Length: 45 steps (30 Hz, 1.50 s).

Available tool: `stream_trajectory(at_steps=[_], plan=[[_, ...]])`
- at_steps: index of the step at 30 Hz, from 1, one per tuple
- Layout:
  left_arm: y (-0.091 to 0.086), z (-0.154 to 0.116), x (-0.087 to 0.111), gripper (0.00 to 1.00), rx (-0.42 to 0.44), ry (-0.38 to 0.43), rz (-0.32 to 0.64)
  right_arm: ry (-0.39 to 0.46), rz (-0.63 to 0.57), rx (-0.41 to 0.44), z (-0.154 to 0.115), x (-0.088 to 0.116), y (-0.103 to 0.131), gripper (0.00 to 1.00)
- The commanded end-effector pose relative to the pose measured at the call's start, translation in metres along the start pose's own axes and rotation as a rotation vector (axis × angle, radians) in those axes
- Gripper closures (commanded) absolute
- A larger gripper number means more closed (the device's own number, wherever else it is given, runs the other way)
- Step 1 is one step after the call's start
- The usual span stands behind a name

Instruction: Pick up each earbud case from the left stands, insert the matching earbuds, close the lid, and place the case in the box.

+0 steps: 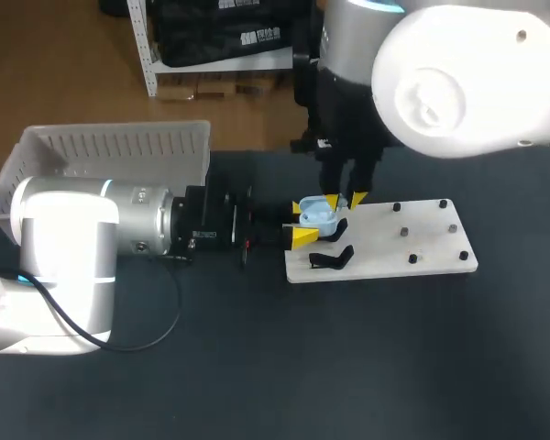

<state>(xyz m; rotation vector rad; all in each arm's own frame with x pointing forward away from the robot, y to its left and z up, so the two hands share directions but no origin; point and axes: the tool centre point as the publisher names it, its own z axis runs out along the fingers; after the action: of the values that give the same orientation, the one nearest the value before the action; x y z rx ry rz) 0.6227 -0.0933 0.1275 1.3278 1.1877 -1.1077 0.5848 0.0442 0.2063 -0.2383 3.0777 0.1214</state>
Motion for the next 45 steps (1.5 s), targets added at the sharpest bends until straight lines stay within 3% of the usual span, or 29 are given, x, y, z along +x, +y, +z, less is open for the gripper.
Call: stream_trajectory(at_steps=[1,16,45], plan=[[-0.001,0.001,0.001,1.0,-0.007,-0.002,0.003,0.056,-0.039,0.023,-0.001,-0.013,0.01,1.0],[-0.001,0.001,0.001,1.0,-0.007,-0.002,0.003,0.037,-0.298,0.033,0.005,-0.003,0.026,1.0],[-0.001,0.001,0.001,1.0,-0.007,-0.002,0.003,0.022,-0.396,0.049,0.018,-0.015,0.023,1.0]])
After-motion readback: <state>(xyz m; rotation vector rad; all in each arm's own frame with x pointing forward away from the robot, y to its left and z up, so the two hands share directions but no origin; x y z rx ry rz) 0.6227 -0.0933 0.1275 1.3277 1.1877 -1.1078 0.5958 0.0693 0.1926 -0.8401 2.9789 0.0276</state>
